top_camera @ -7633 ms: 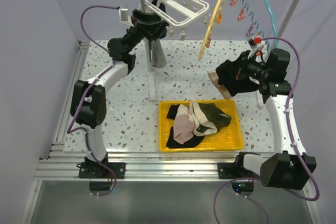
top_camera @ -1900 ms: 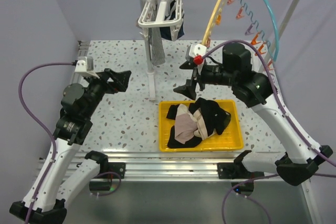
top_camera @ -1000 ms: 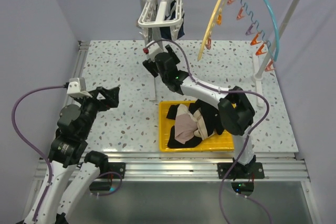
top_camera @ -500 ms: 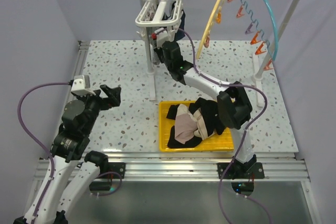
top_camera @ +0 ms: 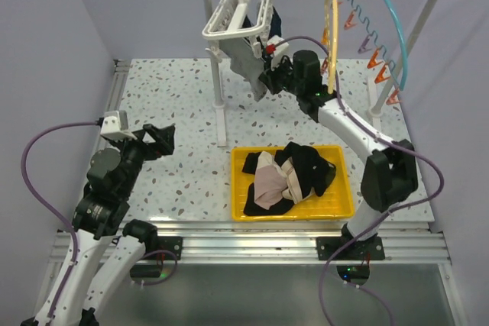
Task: Remove the underwear clipped to the hanger
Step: Adjust the underwear on the hanger.
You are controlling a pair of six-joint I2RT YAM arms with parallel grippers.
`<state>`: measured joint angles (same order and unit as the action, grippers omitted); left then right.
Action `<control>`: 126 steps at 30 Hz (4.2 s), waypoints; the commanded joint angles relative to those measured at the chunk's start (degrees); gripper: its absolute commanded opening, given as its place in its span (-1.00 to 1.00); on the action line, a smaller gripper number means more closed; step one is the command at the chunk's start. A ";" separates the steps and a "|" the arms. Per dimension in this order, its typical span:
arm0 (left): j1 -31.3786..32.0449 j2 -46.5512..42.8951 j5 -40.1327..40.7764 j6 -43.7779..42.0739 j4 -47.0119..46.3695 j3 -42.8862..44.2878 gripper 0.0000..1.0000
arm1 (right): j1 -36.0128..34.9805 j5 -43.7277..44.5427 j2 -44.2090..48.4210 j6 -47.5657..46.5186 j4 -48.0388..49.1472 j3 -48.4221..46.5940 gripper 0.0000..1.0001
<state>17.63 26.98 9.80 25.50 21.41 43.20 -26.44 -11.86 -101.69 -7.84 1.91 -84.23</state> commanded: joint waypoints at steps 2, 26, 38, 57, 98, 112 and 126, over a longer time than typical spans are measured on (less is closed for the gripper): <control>-0.49 1.31 -0.66 -0.01 -4.27 -0.57 1.00 | 1.30 -16.14 11.76 -3.06 -3.82 3.80 -1.00; -0.49 4.13 -3.74 -1.59 -8.23 0.57 1.00 | 2.97 -30.85 24.52 10.20 -4.20 12.95 -1.00; -0.49 4.13 -4.35 -1.68 -8.31 1.18 1.00 | 2.97 -26.02 26.01 14.51 -4.64 15.67 -1.00; -0.49 4.13 -5.76 -1.24 -8.22 2.06 1.00 | 10.44 -20.31 40.42 12.14 -11.49 13.56 -1.00; -0.49 5.27 -8.48 -1.68 -10.77 4.08 1.00 | 4.90 -54.41 39.46 14.00 -19.39 2.76 -1.00; -0.49 8.87 -12.70 -4.40 -16.83 3.29 1.00 | 6.57 -54.33 43.33 11.08 -24.07 -2.43 -1.00; -0.49 28.62 -33.15 -28.18 -52.23 5.38 0.99 | 7.10 -44.31 38.94 4.59 -26.69 1.78 -1.00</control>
<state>17.63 50.76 -14.46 8.45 -16.34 45.06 -19.62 -57.89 -62.46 0.23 -23.22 -83.33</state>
